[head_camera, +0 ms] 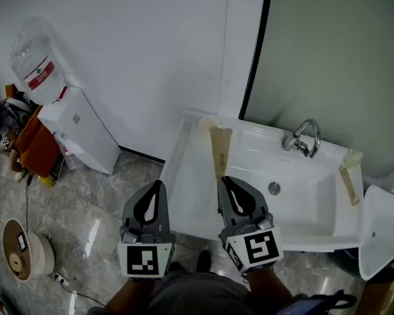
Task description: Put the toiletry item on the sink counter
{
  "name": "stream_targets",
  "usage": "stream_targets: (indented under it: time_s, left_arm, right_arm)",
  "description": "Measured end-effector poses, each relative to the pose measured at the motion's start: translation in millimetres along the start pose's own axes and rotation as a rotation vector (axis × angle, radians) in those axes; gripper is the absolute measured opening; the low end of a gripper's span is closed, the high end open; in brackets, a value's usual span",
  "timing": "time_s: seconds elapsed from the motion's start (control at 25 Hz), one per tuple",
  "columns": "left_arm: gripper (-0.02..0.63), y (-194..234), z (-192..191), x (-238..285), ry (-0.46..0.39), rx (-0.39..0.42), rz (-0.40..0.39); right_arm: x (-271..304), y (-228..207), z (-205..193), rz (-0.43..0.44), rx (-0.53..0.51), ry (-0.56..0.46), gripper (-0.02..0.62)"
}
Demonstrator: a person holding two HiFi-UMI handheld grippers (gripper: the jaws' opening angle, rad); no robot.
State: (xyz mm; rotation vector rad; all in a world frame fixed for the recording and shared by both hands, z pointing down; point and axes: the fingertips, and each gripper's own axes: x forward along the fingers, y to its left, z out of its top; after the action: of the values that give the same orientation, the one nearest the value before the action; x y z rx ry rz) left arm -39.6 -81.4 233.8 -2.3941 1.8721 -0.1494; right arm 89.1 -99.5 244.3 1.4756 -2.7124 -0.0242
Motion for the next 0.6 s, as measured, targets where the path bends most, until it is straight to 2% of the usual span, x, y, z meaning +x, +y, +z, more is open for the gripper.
stream_targets:
  time_s: [0.28,0.6]
  left_arm:
    - [0.011,26.6,-4.6,2.4,-0.003,-0.002,0.062]
    - [0.011,51.0,-22.1,28.0,0.021,-0.048,0.051]
  right_arm:
    - [25.6,5.8,7.0,0.039,-0.024,-0.020,0.017]
    - [59.3,7.4,-3.1,0.029,-0.034,0.020,0.017]
